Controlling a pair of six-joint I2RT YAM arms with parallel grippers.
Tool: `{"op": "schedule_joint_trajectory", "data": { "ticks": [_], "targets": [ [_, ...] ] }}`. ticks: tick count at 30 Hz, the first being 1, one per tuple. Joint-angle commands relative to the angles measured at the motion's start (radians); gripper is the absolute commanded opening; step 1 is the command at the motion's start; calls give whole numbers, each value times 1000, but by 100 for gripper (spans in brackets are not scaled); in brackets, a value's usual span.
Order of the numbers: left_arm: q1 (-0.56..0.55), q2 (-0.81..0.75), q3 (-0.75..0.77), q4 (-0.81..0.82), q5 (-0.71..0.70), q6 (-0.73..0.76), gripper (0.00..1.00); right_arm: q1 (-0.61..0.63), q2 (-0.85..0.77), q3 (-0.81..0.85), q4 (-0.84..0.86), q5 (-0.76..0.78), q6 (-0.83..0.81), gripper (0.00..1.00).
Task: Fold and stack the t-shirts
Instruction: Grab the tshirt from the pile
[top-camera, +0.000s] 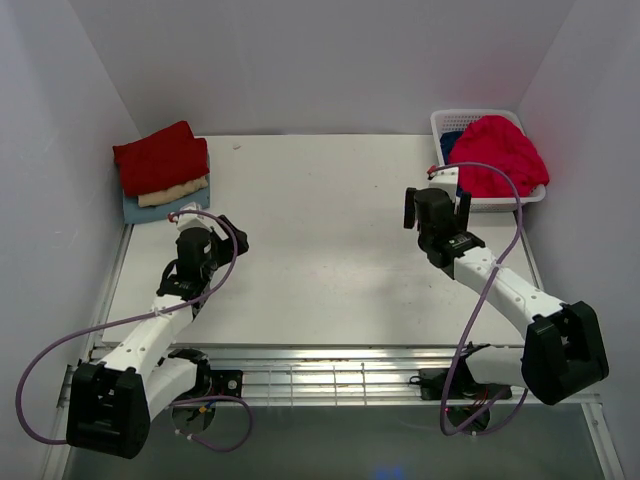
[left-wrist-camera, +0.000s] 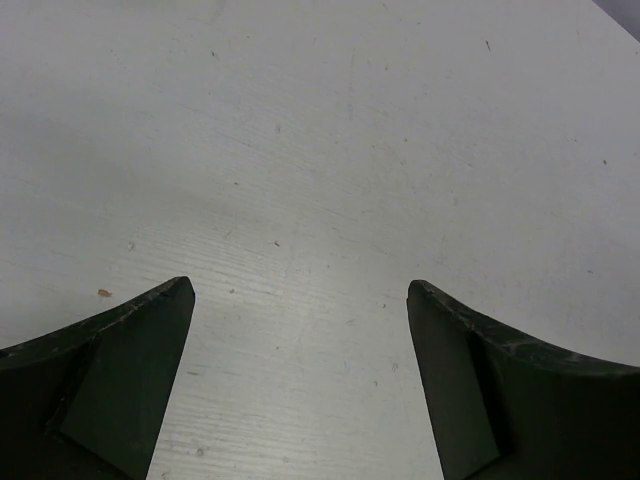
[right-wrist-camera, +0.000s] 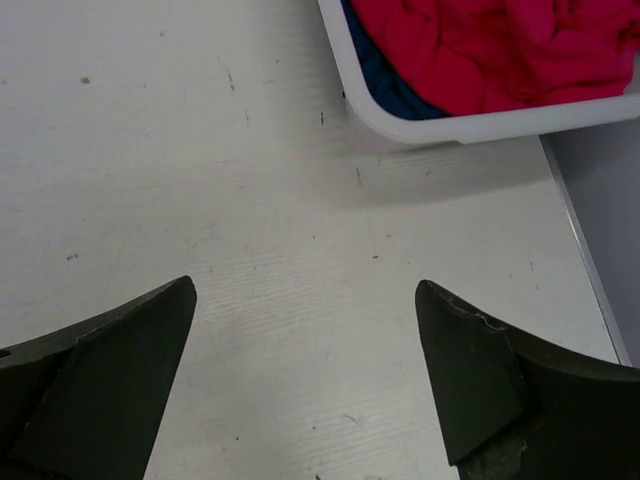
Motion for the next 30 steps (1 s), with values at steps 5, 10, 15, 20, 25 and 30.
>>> {"op": "schedule_joint_trajectory", "data": {
  "ticks": [5,10,15,20,25,30],
  "targets": [
    [-8,-26,-33,50,92,20,98,-252,177,218,170,-102,-78,90],
    [-10,-47,-80,96,129,40,98,-379,417,473,106,-61,-141,85],
    [-10,-47,-91,112,132,58,98,-411,623,643,93,33,-234,78],
    [-10,-21,-89,121,138,64,98,-435,768,778,24,73,-279,73],
    [-10,-6,-89,133,149,75,98,-447,854,826,24,125,-285,72],
    [-11,-23,-120,167,153,89,98,-490,903,867,24,171,-308,72]
  ]
}}
